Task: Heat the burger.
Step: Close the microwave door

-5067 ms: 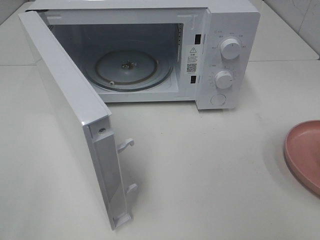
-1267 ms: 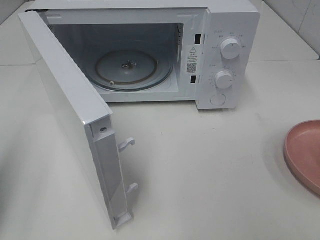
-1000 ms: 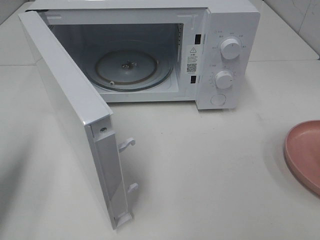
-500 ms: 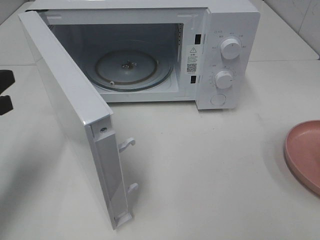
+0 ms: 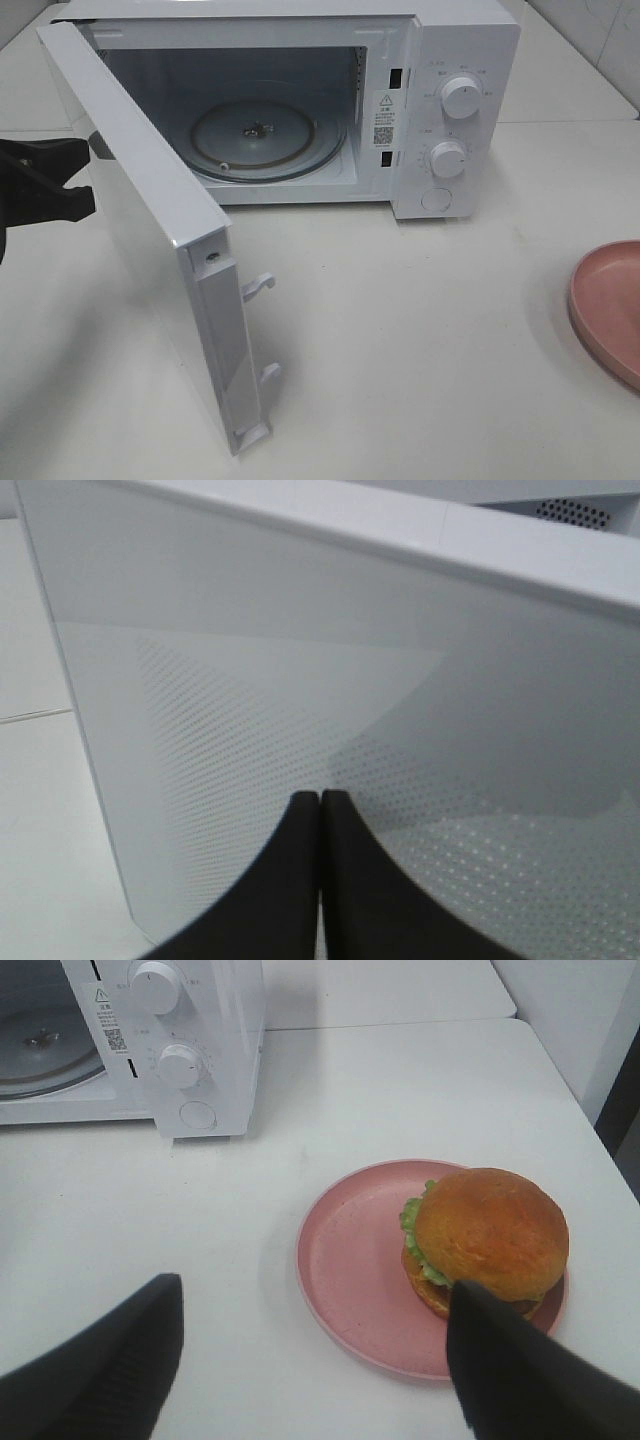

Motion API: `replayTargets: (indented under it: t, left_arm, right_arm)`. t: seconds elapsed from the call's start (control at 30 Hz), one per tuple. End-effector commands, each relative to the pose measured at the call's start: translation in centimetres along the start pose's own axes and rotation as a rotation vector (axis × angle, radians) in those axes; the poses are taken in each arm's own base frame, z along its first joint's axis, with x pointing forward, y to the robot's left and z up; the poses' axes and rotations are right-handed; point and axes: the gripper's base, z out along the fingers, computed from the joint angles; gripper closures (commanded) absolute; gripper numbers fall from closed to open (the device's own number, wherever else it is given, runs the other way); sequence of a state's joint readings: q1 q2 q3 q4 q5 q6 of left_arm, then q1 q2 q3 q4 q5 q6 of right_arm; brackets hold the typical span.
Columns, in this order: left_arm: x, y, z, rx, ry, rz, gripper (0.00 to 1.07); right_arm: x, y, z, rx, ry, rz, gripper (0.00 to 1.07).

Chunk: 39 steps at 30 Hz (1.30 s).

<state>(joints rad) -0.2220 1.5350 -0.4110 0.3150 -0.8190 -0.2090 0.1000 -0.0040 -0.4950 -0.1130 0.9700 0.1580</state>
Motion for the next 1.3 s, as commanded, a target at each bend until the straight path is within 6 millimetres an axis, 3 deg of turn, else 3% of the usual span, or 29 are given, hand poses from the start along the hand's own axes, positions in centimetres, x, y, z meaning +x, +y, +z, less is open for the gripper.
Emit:
replayTargets:
  t: [0.03,0.53,0.77,0.87,0.93,1.23,1.3]
  left_arm:
    - [-0.5,-0.7,1.4,0.026,-0.022,0.000,1.07]
    - [-1.0,-2.7,6.3,0.070,-0.036,-0.030,1.07]
    - [-1.6,-4.7,10.0,0.113,-0.053,-0.036,1.07]
    - [-1.5,-4.9,10.4,0.113,-0.044,-0.038,1.07]
    - [-1.9,-5.8,12.3,0.130,-0.037,-0.031,1.07]
    - [-2.8,-7.7,15.3,0.143,-0.043,-0.047,1.07]
    - [-3.4,-8.8,16.9,0.153,-0.052,-0.059,1.07]
  right_arm:
    - [0.2,-0.1,-0.3,0.005,-0.031,-0.004,0.36]
    - [0.2,-0.1,-0.3,0.005,-0.031,-0.004,0.36]
    - [0.2,-0.1,-0.3,0.005,-0.031,-0.005,0.36]
    - [0.2,-0.1,-0.3,0.005,-0.031,-0.005,0.36]
    - [0.2,-0.1,-0.3,0.005,-0.031,-0.005,0.36]
    - [0.2,-0.1,-0.3,0.005,-0.031,-0.005,0.36]
    - [0.2,-0.1,-0.3,0.005,-0.031,-0.005,0.36]
